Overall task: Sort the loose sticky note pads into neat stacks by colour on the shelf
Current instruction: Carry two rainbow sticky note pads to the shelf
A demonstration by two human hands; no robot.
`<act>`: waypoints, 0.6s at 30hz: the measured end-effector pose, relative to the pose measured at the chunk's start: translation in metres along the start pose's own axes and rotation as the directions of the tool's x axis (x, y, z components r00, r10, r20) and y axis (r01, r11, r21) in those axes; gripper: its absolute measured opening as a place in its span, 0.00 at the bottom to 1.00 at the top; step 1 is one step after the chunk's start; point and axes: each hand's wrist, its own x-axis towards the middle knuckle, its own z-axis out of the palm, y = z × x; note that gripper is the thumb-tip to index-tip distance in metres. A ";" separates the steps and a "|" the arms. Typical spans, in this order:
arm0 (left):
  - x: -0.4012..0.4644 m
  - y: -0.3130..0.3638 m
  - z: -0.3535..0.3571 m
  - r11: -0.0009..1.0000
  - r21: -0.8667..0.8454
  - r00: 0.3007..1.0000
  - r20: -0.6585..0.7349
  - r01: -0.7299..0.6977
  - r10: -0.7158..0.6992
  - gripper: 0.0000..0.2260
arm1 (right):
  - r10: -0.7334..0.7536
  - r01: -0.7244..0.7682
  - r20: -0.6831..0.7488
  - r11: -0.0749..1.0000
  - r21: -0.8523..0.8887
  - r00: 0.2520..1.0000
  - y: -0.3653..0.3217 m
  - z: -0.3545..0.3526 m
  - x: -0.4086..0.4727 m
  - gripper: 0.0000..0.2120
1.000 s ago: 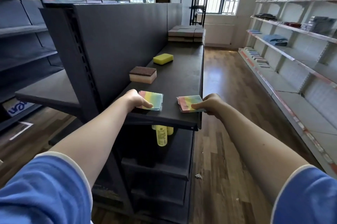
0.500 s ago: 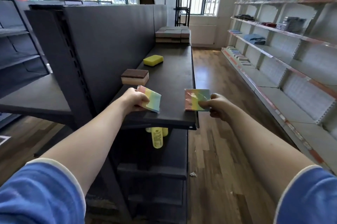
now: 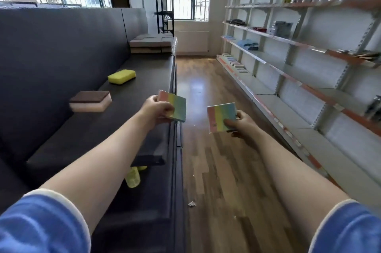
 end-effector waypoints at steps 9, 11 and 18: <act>0.064 -0.020 0.161 0.998 -0.057 0.991 0.131 0.016 -0.008 0.13 | 0.043 -0.037 -0.075 0.996 0.079 0.996 0.034 -0.151 0.073 0.14; 0.077 -0.027 0.190 0.996 -0.083 0.987 0.157 0.034 -0.020 0.13 | 0.026 -0.020 -0.090 0.997 0.075 0.996 0.041 -0.180 0.088 0.15; 0.139 -0.063 0.263 0.981 -0.154 0.974 0.208 0.122 -0.088 0.10 | 0.111 -0.100 -0.141 0.991 0.083 0.984 0.072 -0.238 0.151 0.16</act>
